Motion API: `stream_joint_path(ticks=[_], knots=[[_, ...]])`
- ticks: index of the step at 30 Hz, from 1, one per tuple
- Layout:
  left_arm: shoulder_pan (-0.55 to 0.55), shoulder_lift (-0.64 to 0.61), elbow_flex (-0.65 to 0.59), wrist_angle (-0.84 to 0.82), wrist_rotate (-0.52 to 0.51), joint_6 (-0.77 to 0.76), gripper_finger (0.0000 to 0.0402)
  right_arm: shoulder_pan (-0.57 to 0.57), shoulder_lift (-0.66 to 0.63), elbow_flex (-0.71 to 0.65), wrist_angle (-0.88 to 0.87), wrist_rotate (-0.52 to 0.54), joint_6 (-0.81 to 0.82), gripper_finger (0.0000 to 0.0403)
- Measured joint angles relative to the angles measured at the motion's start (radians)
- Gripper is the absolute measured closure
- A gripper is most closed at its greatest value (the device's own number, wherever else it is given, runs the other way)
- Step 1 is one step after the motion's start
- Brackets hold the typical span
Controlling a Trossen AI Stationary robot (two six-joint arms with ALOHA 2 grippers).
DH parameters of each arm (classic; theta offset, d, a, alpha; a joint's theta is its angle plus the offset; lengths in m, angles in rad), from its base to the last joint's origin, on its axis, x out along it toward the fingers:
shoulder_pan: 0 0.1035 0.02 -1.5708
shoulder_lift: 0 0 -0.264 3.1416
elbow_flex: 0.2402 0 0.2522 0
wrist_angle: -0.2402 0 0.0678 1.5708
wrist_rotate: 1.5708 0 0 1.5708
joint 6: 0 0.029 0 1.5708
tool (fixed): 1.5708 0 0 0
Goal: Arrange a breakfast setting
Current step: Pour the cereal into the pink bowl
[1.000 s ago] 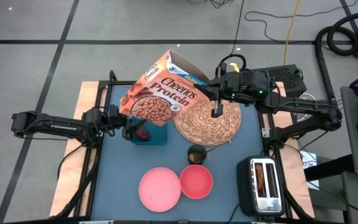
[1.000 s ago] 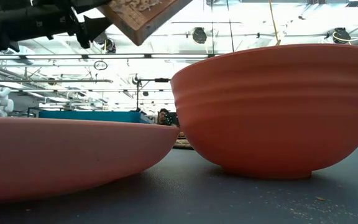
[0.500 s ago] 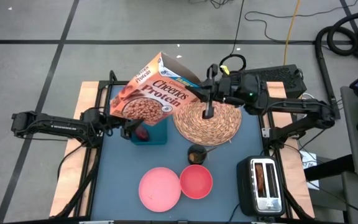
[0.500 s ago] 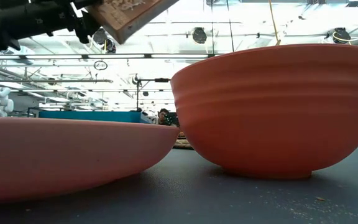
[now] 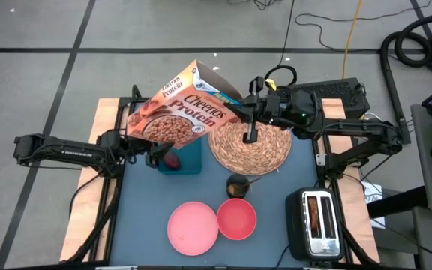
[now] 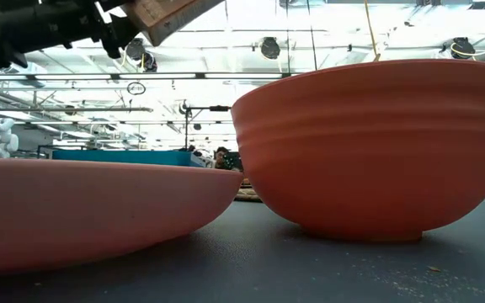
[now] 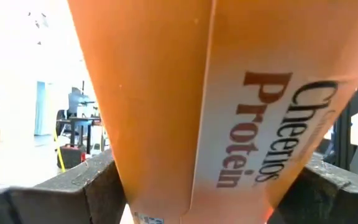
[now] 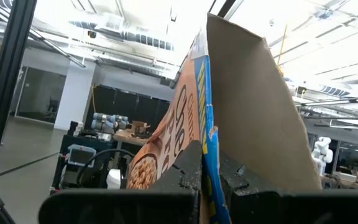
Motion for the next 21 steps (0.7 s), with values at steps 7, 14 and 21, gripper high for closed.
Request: stream_joint_path(ticks=[7, 14, 21], knots=[[0.0, 0.0, 0.0, 0.042, -0.011, 0.003, 0.0106, 0.0, -0.001, 0.0, -0.001, 0.001, 0.007, 0.0403], [0.0, 0.0, 0.0, 0.04, -0.012, -0.002, 0.0163, 0.0, -0.001, 0.0, -0.012, 0.0, 0.041, 0.0403], [0.0, 0.0, 0.0, 0.04, -0.012, -0.001, 0.0168, 0.0, -0.001, 0.0, -0.015, 0.0, 0.088, 0.0392]])
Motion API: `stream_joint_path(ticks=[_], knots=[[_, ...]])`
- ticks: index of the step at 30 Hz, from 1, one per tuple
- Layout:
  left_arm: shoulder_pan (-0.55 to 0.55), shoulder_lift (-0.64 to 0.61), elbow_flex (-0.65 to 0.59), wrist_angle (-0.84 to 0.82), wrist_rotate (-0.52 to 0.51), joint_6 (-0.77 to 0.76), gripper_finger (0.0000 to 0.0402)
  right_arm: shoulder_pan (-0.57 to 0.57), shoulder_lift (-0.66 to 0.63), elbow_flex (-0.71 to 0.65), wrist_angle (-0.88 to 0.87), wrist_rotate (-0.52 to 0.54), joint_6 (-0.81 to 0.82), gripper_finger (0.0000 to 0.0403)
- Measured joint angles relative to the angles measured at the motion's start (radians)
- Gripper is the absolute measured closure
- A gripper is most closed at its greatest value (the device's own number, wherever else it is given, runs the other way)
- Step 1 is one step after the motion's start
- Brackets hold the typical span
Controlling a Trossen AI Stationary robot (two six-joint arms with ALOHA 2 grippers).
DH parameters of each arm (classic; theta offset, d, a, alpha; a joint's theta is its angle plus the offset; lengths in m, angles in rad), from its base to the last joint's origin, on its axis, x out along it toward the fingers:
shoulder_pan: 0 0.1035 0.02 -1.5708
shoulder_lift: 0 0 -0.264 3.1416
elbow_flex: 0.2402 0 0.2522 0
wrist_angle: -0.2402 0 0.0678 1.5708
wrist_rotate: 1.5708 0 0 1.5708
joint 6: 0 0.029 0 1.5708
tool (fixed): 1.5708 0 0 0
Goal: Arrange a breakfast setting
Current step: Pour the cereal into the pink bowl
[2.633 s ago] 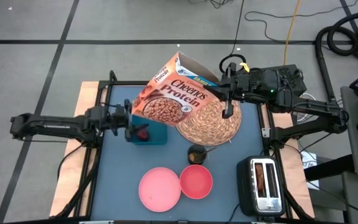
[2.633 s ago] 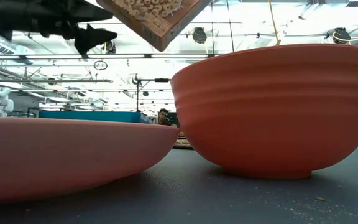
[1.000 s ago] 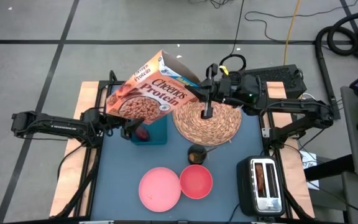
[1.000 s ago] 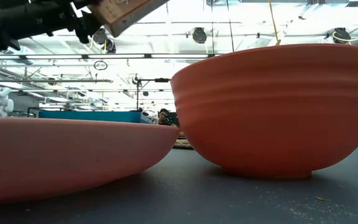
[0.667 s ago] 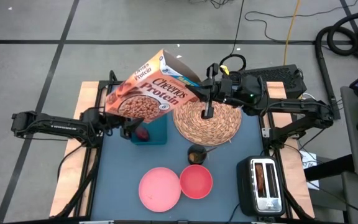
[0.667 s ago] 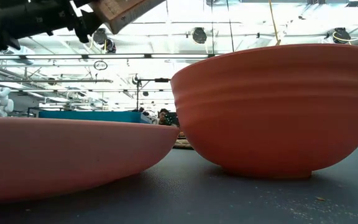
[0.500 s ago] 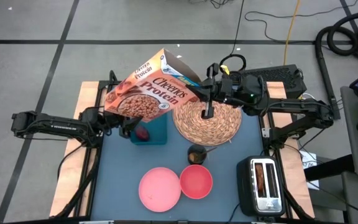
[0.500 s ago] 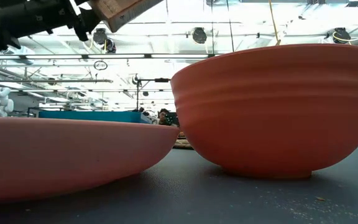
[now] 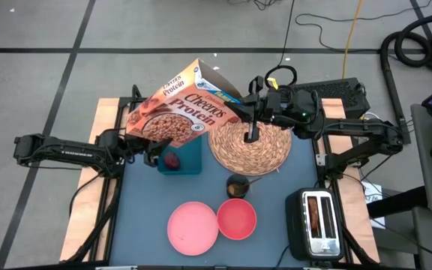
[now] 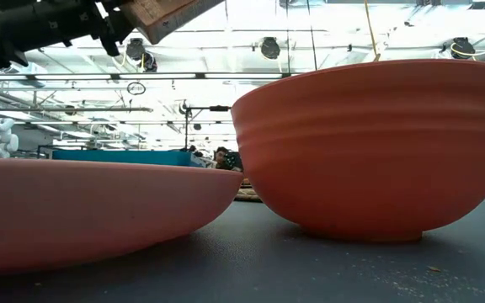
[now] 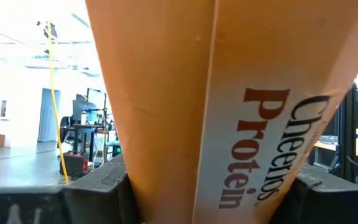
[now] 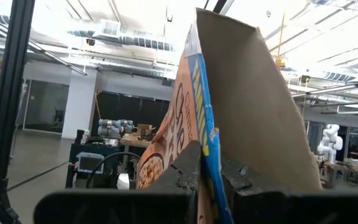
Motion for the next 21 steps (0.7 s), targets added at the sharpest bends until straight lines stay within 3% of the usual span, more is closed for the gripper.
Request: stream_joint_path(ticks=[7, 13, 21], knots=[[0.0, 0.0, 0.0, 0.0, -0.001, 0.0, 0.0169, 0.0, 0.0, 0.0, -0.003, 0.0, 0.001, 0.0355], [0.0, 0.0, 0.0, 0.0, -0.002, 0.0, 0.017, 0.0, -0.013, 0.0, -0.022, 0.0, 0.066, 0.0281], [-0.001, -0.001, 0.0, -0.004, 0.005, -0.004, 0.0171, -0.001, -0.117, 0.0, -0.295, 0.0, 0.074, 0.0184]])
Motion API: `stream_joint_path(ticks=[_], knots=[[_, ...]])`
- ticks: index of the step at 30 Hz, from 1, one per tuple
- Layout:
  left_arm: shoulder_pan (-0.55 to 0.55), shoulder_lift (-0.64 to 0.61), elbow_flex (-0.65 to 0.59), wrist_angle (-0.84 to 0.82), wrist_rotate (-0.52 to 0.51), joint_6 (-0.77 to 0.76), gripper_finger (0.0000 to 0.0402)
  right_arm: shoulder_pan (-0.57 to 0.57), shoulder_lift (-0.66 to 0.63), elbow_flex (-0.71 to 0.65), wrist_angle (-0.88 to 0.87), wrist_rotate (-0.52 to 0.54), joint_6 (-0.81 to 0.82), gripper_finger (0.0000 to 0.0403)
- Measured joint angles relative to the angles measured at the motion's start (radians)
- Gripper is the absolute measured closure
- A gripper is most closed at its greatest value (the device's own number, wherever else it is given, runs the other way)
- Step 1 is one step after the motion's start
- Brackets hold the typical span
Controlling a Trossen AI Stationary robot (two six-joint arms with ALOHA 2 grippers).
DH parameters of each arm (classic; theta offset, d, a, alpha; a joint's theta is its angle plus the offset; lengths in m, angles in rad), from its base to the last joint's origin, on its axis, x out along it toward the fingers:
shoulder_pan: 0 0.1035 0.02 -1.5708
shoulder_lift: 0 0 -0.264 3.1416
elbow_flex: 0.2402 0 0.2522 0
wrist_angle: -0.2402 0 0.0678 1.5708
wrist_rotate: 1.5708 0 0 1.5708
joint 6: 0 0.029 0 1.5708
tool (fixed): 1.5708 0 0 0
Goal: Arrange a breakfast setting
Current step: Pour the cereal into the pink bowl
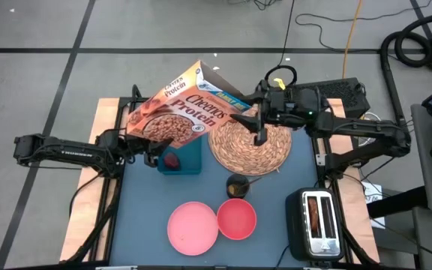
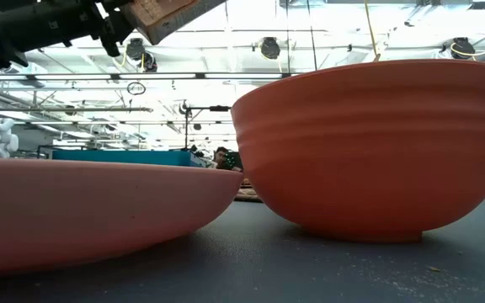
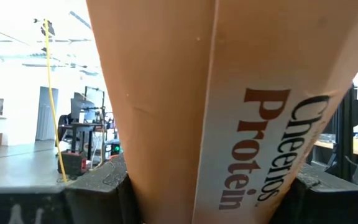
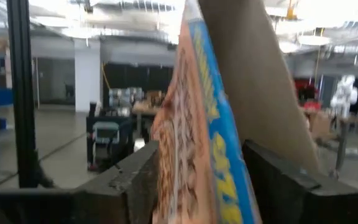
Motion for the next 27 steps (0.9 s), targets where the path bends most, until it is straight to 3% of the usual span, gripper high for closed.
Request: stream_joint_path(ticks=[5, 13, 27], knots=[[0.001, -0.001, 0.0, 0.004, 0.002, -0.005, 0.0172, 0.0, -0.1, 0.0, -0.185, 0.0, -0.001, 0.016], [0.001, -0.001, 0.0, 0.003, 0.008, -0.016, 0.0172, 0.0, -0.236, 0.0, -0.349, 0.001, 0.004, 0.0156], [0.0, -0.001, 0.0, -0.002, 0.227, -0.152, 0.0172, 0.0, -0.311, 0.0, -0.522, 0.002, 0.005, 0.0156]])
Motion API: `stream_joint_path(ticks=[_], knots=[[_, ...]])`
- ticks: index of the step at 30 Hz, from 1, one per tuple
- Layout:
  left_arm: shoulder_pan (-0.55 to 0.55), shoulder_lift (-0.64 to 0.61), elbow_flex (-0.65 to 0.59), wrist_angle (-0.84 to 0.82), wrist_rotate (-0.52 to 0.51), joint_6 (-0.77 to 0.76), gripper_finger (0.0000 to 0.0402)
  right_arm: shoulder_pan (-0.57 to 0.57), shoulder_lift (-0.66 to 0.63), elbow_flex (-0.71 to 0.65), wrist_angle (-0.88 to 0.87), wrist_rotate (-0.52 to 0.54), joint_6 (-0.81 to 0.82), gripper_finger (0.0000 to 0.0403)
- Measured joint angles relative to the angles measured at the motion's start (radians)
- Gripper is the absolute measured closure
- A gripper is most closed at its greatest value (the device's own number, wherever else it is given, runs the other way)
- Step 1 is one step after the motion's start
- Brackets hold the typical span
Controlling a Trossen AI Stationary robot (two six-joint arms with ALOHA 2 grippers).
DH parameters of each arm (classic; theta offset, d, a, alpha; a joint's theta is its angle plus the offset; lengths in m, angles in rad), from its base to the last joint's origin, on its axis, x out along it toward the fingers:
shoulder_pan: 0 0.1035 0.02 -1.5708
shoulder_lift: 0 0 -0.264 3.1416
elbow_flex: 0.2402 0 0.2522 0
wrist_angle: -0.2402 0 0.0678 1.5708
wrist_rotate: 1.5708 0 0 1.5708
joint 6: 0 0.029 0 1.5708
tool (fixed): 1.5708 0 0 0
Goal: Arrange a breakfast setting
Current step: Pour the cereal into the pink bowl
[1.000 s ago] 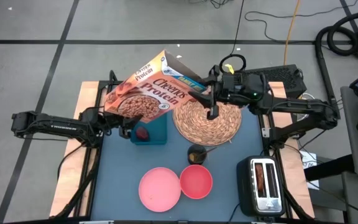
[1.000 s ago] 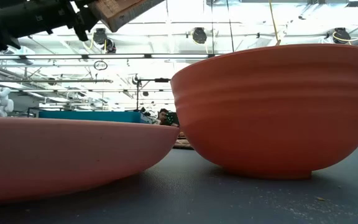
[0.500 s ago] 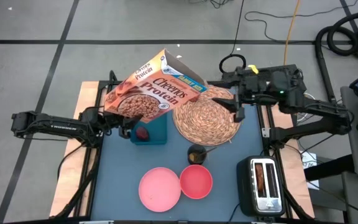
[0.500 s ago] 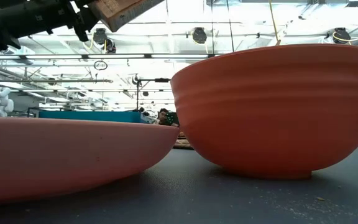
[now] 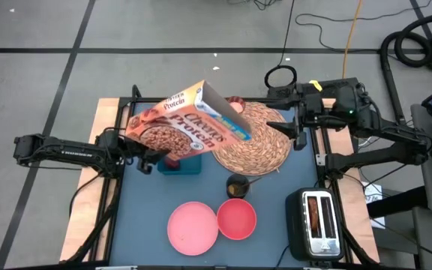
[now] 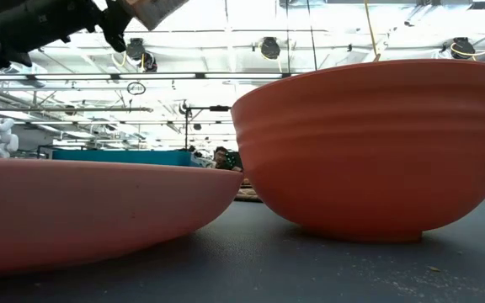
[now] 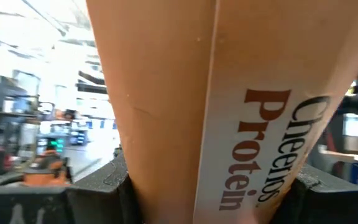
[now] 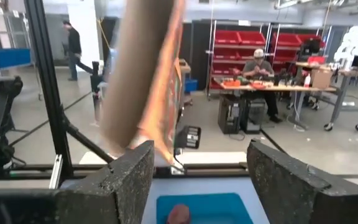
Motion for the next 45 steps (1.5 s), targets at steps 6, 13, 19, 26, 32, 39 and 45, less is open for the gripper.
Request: stream_joint_path(ticks=[6, 13, 19, 26, 32, 39, 45], knots=[[0.0, 0.0, 0.0, 0.0, 0.122, -0.072, 0.0172, 0.0, 0.001, 0.0, -0.037, 0.0, 0.0, 0.0156], [-0.001, 0.0, 0.078, -0.132, 0.233, -0.122, 0.0172, 0.0, 0.002, 0.0, -0.054, 0.0, 0.0, 0.0156], [-0.001, 0.0, 0.227, -0.492, 0.332, -0.09, 0.0172, 0.0, 0.002, 0.0, -0.054, 0.0, 0.001, 0.0156], [-0.001, 0.0, 0.32, -0.701, 0.418, -0.065, 0.0172, 0.0, 0.002, 0.0, -0.066, 0.0, 0.04, 0.0156], [0.0, 0.0, 0.348, -0.858, 0.431, -0.063, 0.0172, 0.0, 0.002, 0.0, -0.106, 0.0, 0.057, 0.0156], [0.0, -0.007, 0.35, -0.942, 0.431, -0.076, 0.0172, 0.0, 0.002, 0.0, -0.134, 0.0, 0.057, 0.0156], [0.0, -0.037, 0.35, -1.056, 0.43, -0.081, 0.0172, 0.0, 0.002, 0.0, -0.134, 0.0, 0.057, 0.0156]])
